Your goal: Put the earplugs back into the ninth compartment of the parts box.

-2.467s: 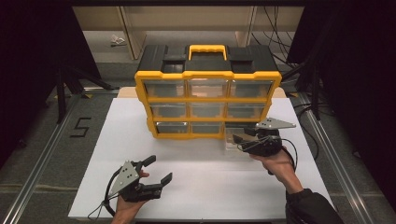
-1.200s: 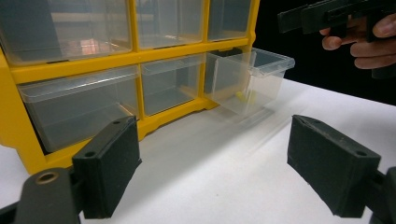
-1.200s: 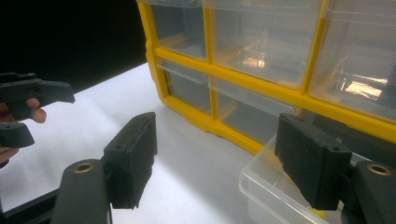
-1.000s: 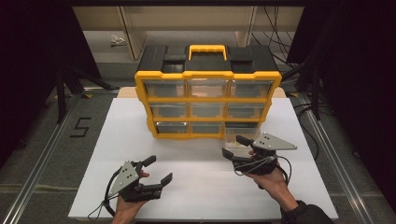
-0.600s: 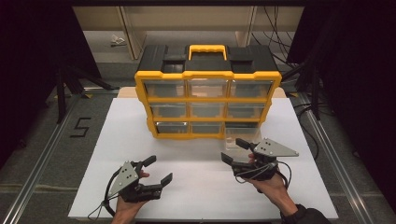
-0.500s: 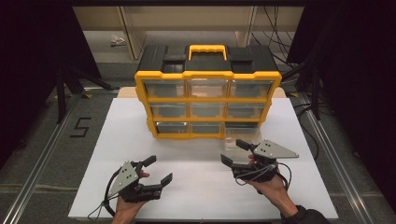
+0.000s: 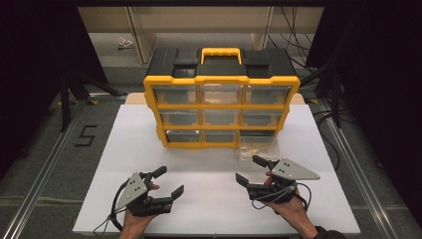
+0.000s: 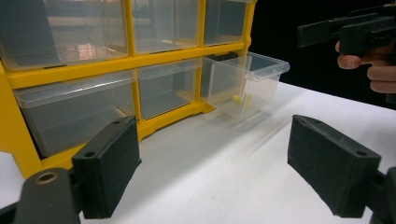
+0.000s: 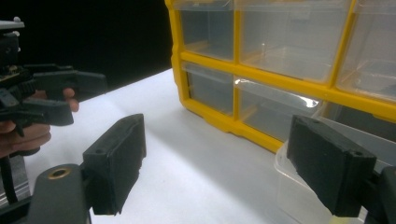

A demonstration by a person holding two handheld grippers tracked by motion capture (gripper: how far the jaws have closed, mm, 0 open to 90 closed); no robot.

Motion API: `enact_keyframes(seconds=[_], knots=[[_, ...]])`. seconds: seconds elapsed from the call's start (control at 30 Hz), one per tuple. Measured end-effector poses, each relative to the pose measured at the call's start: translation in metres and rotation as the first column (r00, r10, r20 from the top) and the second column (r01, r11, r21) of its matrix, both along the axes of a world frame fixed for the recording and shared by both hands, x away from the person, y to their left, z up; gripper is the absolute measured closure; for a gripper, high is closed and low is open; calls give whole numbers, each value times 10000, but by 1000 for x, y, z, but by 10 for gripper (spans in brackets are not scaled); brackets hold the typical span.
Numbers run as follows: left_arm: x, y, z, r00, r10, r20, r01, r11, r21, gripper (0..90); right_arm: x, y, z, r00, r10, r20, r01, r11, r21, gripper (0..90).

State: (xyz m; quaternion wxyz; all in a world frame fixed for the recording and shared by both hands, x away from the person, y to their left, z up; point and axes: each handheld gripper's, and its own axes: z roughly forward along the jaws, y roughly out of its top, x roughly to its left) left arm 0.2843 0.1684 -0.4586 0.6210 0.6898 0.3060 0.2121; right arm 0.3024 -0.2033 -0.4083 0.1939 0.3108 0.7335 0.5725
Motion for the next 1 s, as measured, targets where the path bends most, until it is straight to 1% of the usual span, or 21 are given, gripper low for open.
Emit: enact_keyframes(seconds=[0.27,0.37,0.6,0.8,1.0], knots=[[-1,-1,1,10000,-41,21,41,10000,-1,165,-7,-5,-5,10000,-66,22,66,9999,100,202],[-1,-1,1,10000,-51,26,51,10000,8,164,-10,-8,-10,9999,-100,4,100,9999,61,202],[-2,-1,0,10000,-48,25,48,10000,6,165,-15,-13,-17,9999,-138,39,138,9999,80,201],[-2,-1,0,10000,-79,1,79,10000,31,164,-22,-20,-20,9996,-209,181,204,9994,281,195],[-2,-2,0,9999,-107,7,107,9999,43,161,-25,-26,-22,9996,-285,88,281,9987,417,185]])
